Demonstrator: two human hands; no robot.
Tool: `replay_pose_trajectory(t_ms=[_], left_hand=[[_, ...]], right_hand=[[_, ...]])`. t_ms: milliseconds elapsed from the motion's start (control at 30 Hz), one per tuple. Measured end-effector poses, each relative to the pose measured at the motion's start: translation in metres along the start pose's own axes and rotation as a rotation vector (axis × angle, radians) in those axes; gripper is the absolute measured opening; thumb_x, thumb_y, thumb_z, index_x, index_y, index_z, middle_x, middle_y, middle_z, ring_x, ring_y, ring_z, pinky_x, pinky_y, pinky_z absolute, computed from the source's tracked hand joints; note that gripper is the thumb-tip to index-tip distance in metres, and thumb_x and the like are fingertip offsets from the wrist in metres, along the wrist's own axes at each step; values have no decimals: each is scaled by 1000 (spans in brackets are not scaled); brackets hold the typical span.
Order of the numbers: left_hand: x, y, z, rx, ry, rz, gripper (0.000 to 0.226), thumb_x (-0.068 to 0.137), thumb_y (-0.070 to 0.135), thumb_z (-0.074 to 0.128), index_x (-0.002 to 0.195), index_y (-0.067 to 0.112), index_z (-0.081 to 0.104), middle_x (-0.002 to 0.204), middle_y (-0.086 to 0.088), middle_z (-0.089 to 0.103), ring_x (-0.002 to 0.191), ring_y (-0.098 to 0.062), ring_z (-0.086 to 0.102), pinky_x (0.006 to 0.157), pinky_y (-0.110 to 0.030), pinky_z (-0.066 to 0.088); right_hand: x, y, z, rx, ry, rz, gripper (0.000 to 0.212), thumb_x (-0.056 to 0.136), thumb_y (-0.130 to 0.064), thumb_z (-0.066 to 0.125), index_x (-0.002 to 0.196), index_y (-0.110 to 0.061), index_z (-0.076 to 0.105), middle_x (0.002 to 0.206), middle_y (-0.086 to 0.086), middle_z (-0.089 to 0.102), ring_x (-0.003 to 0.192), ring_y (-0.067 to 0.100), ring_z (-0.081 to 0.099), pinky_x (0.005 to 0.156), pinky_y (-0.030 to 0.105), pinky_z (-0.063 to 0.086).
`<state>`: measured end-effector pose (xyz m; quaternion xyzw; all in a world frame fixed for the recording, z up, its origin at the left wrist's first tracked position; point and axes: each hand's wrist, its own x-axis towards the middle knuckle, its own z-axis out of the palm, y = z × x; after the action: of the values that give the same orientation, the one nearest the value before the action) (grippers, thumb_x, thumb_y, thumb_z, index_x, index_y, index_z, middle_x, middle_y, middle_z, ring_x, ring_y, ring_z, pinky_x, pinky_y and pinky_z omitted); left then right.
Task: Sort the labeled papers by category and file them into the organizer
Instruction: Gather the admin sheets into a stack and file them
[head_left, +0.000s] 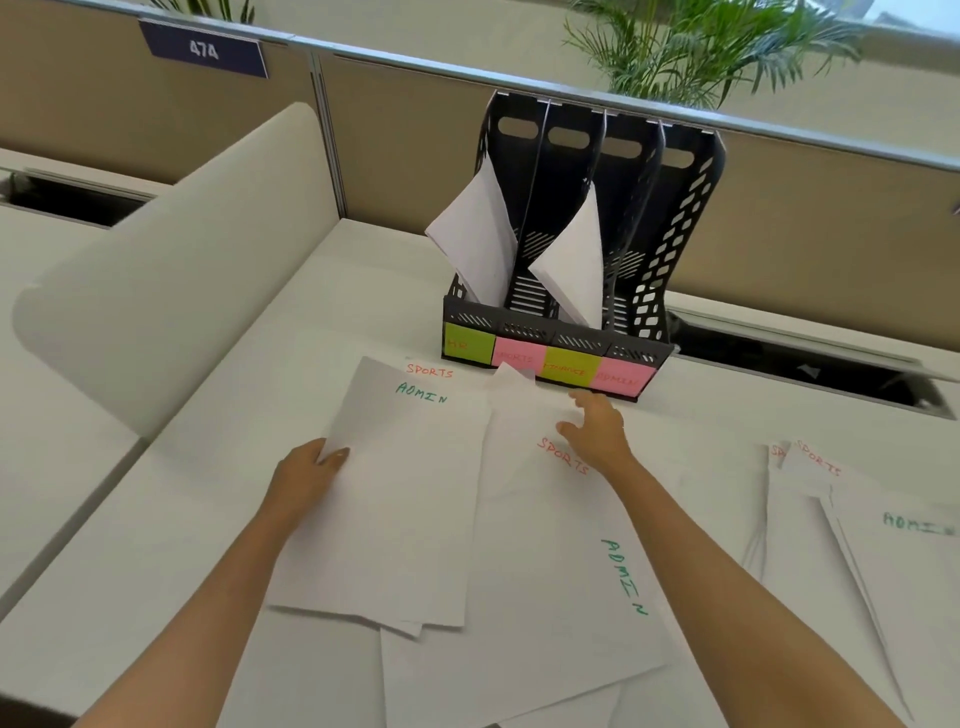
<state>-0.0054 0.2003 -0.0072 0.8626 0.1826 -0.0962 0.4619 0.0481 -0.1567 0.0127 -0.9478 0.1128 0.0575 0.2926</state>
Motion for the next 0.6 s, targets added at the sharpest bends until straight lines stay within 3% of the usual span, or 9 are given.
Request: replay_pose_trajectory(t_ms=[67,133,233,300,400,533,600], left_hand=[[2,-3,0,-23,11,-2,31,97,27,55,115,4,65,111,-16,69,101,-34,64,87,-42,49],[3,-6,0,-58,16,-12,32,97,27,54,117,4,64,112,-16,68,102,-34,63,90,-44,49],[5,-8,-1,-101,10,-19,30,97,26,55,115,4,64,110,-17,68,102,-35,64,90,-47,49],[5,-10,-1,-115,5,-15,27,97,26,55,108,4,65,107,-17,69,100,-36,64,90,-49,49],[4,-11,0,-117,3,-15,30,97,28,55,111,4,64,109,-14,68,101,-35,63,91,-49,49],[3,-11,1,-127,6,-14,31,97,31,54,112,6,64,109,-12,68,101,-34,63,90,-48,49],[1,-10,1,-141,13,-25,29,96,33,55,106,8,65,104,-12,69,95,-34,64,86,-47,51]], right_hand=[[10,-2,-1,-104,-93,16,63,89,-25,63,144,-16,32,147,9,38,134,35,34,108,46,30],[17,-5,0,-115,-157,27,65,90,-25,60,146,-21,27,145,5,42,134,36,31,107,49,29],[22,-5,1,-61,-130,10,50,89,-20,61,136,-24,43,121,2,61,123,31,42,101,45,31],[23,-4,-2,-53,-76,-35,30,88,-20,62,118,-22,61,110,0,65,113,26,50,95,41,35],[23,-5,-10,5,49,-163,13,87,-16,64,95,-14,73,102,4,71,102,26,59,87,40,44],[14,-16,-37,200,344,-307,10,84,-9,67,91,-6,73,91,8,70,88,23,62,75,15,41],[6,-25,-56,250,511,-421,9,84,-7,67,90,-6,73,87,8,71,83,19,64,78,18,47]])
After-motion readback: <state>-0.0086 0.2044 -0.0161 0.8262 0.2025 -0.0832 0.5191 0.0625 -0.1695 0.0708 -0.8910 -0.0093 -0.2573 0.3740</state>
